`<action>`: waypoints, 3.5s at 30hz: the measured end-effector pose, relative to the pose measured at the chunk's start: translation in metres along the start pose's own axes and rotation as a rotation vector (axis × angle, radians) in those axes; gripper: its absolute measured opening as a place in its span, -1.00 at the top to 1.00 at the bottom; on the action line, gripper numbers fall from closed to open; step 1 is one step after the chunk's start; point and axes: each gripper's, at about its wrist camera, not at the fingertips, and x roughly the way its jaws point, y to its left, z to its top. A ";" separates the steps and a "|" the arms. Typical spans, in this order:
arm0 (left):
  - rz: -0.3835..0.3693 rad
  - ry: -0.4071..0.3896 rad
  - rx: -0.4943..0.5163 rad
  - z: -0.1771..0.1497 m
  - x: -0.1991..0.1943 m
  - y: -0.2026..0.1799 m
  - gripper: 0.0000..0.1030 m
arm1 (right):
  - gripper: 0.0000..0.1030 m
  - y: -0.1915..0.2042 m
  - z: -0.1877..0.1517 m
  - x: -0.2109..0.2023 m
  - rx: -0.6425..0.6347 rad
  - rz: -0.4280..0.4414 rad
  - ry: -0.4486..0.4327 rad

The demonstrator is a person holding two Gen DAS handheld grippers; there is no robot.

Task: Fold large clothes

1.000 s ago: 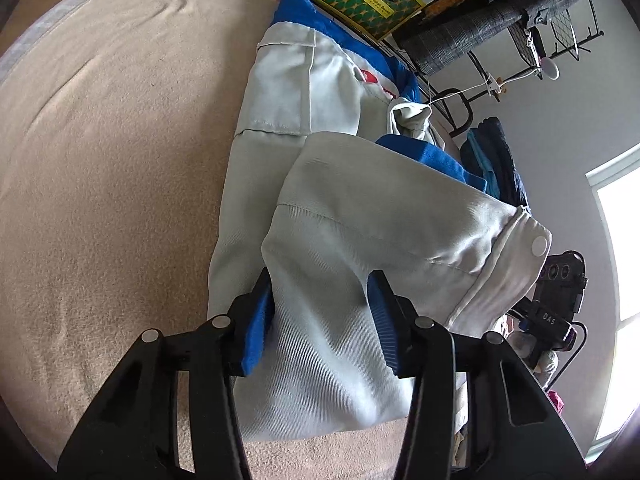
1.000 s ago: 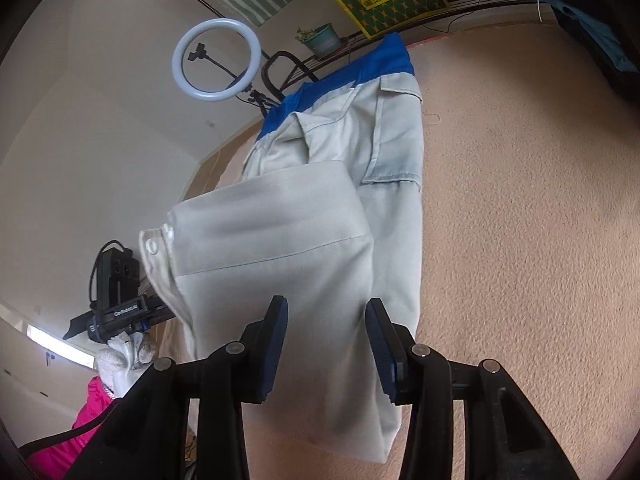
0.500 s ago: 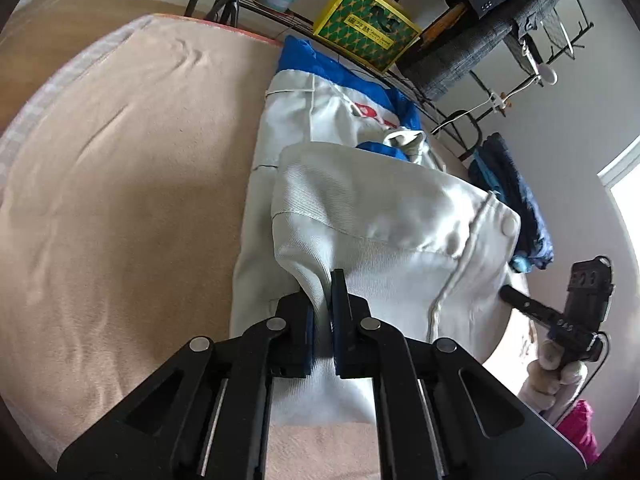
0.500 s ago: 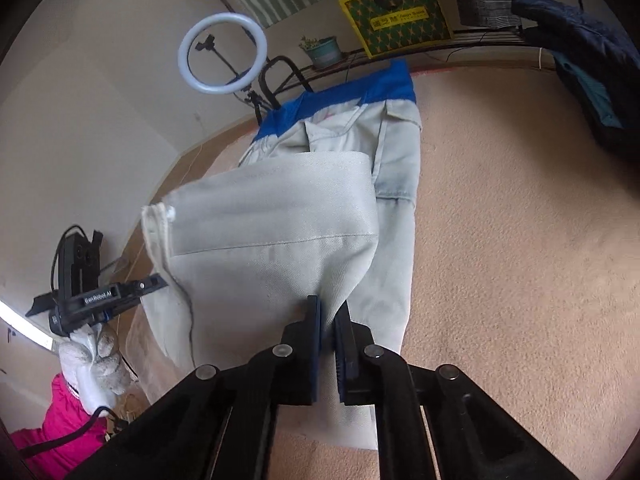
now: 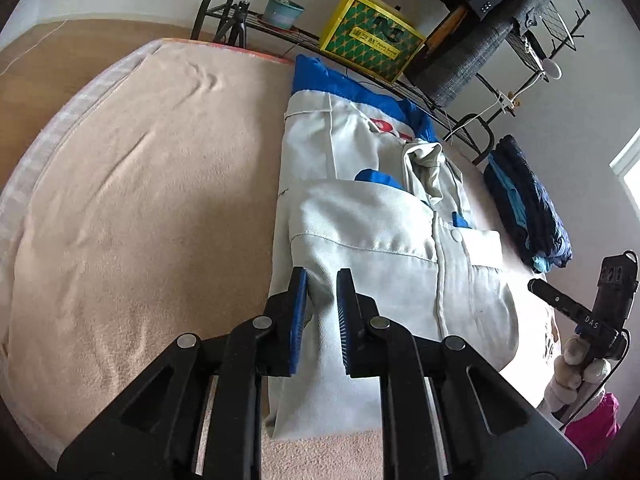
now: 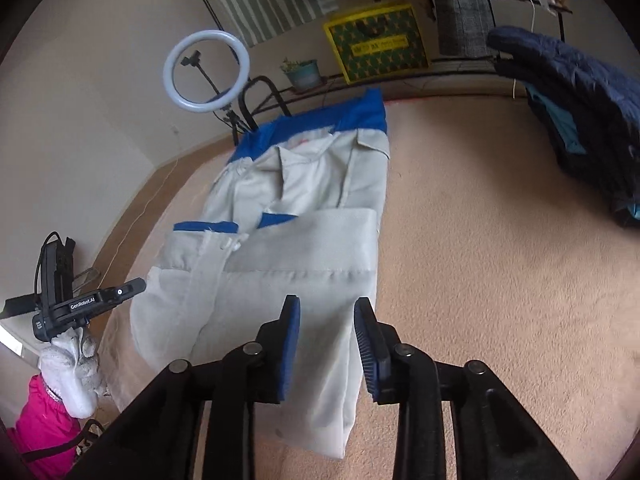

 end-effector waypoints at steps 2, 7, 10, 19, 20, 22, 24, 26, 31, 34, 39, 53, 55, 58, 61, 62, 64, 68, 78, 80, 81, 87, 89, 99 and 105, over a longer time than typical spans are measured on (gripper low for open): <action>0.001 -0.001 0.017 0.003 0.003 -0.005 0.76 | 0.38 0.011 0.003 -0.001 -0.039 0.018 -0.023; 0.020 0.027 0.007 0.011 0.010 0.001 0.70 | 0.38 0.042 0.013 0.028 -0.122 0.035 0.000; 0.058 0.030 -0.024 0.012 0.008 0.016 0.53 | 0.38 0.056 0.015 0.055 -0.171 0.048 0.053; -0.011 -0.005 -0.012 0.026 -0.009 0.007 0.53 | 0.37 0.078 0.006 0.101 -0.284 -0.024 0.146; -0.018 -0.004 0.004 0.032 -0.010 0.001 0.53 | 0.38 0.076 0.009 0.099 -0.272 -0.018 0.155; -0.008 -0.026 0.046 0.045 -0.015 -0.009 0.53 | 0.38 0.074 0.016 0.085 -0.253 -0.006 0.142; 0.002 -0.064 0.087 0.061 -0.023 -0.017 0.53 | 0.38 0.071 0.025 0.066 -0.252 -0.010 0.095; -0.005 -0.088 0.102 0.079 -0.028 -0.020 0.45 | 0.33 0.066 0.036 0.045 -0.235 -0.008 0.042; 0.011 -0.113 0.130 0.128 -0.022 -0.020 0.27 | 0.07 0.045 0.075 0.011 -0.197 -0.030 -0.072; -0.002 -0.090 0.117 0.158 -0.005 -0.014 0.27 | 0.06 0.025 0.105 0.008 -0.170 -0.065 -0.089; -0.010 -0.027 0.071 0.198 0.039 0.005 0.24 | 0.06 -0.006 0.151 0.027 -0.126 -0.088 -0.074; -0.034 0.036 0.066 0.297 0.185 0.016 -0.13 | -0.18 -0.083 0.244 0.144 0.012 -0.029 -0.074; -0.035 0.041 0.082 0.306 0.202 0.015 -0.13 | -0.18 -0.089 0.255 0.164 0.029 -0.029 -0.076; -0.024 0.051 0.070 0.318 0.227 0.015 -0.13 | -0.18 -0.094 0.269 0.191 0.044 -0.018 -0.067; -0.030 0.083 0.040 0.325 0.250 0.015 -0.13 | -0.19 -0.094 0.284 0.215 0.051 -0.015 -0.066; -0.030 0.092 0.033 0.327 0.258 0.015 -0.13 | -0.20 -0.094 0.287 0.222 0.056 -0.006 -0.060; -0.028 0.112 0.021 0.328 0.271 0.013 -0.13 | -0.20 -0.095 0.295 0.237 0.067 -0.009 -0.042; -0.005 0.144 0.025 0.333 0.292 0.008 -0.13 | -0.20 -0.090 0.307 0.267 0.059 -0.026 0.015; 0.087 0.088 0.090 0.333 0.313 -0.004 -0.04 | 0.22 -0.070 0.309 0.309 -0.035 -0.120 0.104; 0.119 0.066 0.104 0.332 0.314 -0.004 0.42 | 0.46 -0.070 0.307 0.309 -0.037 -0.123 0.092; 0.132 0.057 0.102 0.332 0.313 -0.004 0.63 | 0.66 -0.069 0.306 0.307 -0.045 -0.126 0.079; 0.103 -0.001 0.103 0.333 0.296 -0.004 0.92 | 0.94 -0.050 0.305 0.291 -0.124 -0.169 -0.023; 0.090 -0.015 0.119 0.334 0.287 -0.011 0.93 | 0.95 -0.046 0.306 0.282 -0.123 -0.180 -0.071; -0.016 -0.087 0.143 0.316 0.212 -0.056 0.94 | 0.97 -0.015 0.308 0.217 -0.105 -0.153 -0.191; -0.050 -0.130 0.139 0.294 0.145 -0.075 0.94 | 0.97 0.016 0.295 0.165 -0.136 -0.142 -0.212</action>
